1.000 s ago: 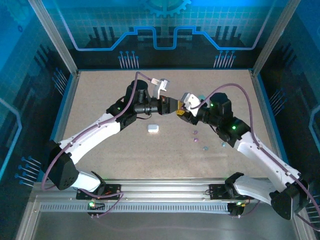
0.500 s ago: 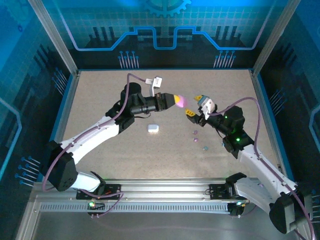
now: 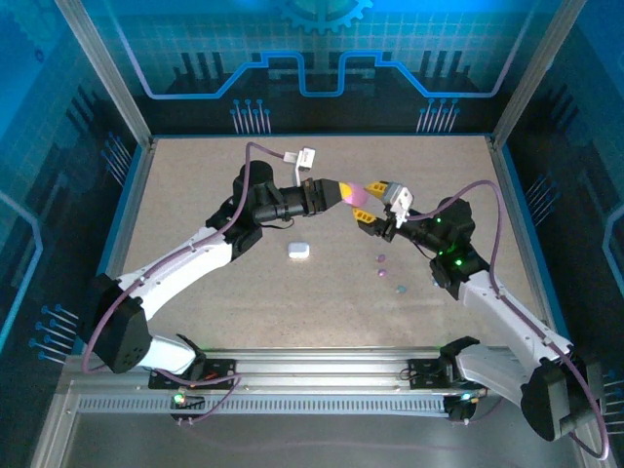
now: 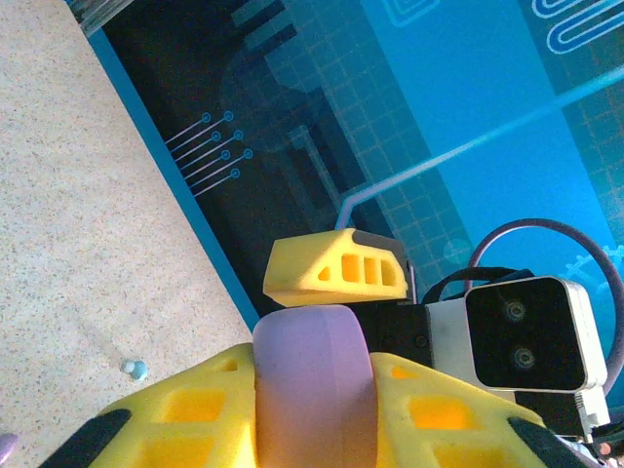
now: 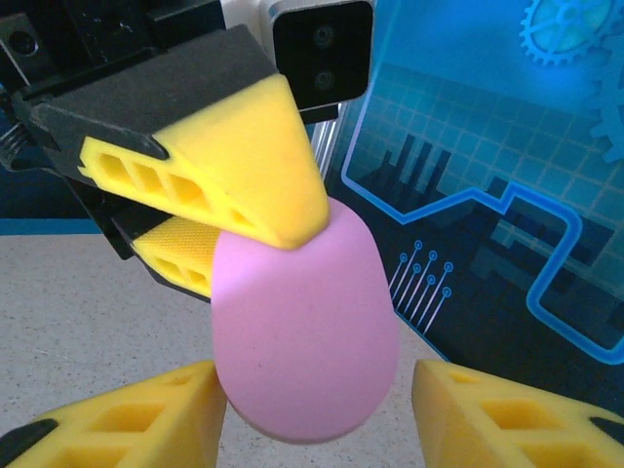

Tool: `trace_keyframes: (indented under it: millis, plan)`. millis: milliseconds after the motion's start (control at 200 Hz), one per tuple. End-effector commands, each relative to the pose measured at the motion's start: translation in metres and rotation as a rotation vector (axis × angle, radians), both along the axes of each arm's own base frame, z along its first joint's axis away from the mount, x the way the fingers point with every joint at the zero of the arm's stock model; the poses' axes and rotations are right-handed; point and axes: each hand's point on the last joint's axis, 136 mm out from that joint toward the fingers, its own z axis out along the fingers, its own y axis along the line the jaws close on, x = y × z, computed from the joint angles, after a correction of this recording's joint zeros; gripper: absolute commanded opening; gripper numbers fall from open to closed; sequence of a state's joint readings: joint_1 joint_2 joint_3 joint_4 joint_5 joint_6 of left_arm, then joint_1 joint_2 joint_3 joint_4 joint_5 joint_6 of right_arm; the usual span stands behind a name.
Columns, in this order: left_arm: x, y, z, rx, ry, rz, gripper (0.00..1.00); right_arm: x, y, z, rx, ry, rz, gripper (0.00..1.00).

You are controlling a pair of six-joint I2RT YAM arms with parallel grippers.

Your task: Insert the wireless bluetooth earbuds into the charging case

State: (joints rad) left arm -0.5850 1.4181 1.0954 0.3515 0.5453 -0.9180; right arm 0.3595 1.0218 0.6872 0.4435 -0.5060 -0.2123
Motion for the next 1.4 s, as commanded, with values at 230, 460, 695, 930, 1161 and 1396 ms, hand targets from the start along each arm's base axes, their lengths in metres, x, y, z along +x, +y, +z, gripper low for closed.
trace_keyframes:
  millis: [230,460,695,930,1161,1396]
  plan:
    - [-0.007,0.001,0.016,-0.031,-0.038,-0.029,0.19,-0.003,0.007,0.030,0.031,-0.075,0.048,0.50]
    - [-0.007,0.000,0.017,-0.029,-0.042,-0.037,0.21,-0.003,0.009,0.029,0.029,-0.060,0.059,0.46]
    - [-0.014,0.004,0.024,-0.008,-0.157,-0.041,0.37,-0.011,0.013,0.024,0.010,0.032,0.123,0.38]
    - [-0.041,0.015,0.023,0.100,-0.565,-0.083,0.58,-0.035,0.024,0.023,0.000,0.273,0.320,0.34]
    - [-0.066,0.020,0.015,0.150,-0.866,-0.149,0.63,-0.050,0.029,0.032,-0.010,0.435,0.458,0.32]
    - [-0.067,0.022,0.013,0.221,-0.983,-0.150,0.62,-0.062,0.032,0.036,-0.035,0.494,0.561,0.32]
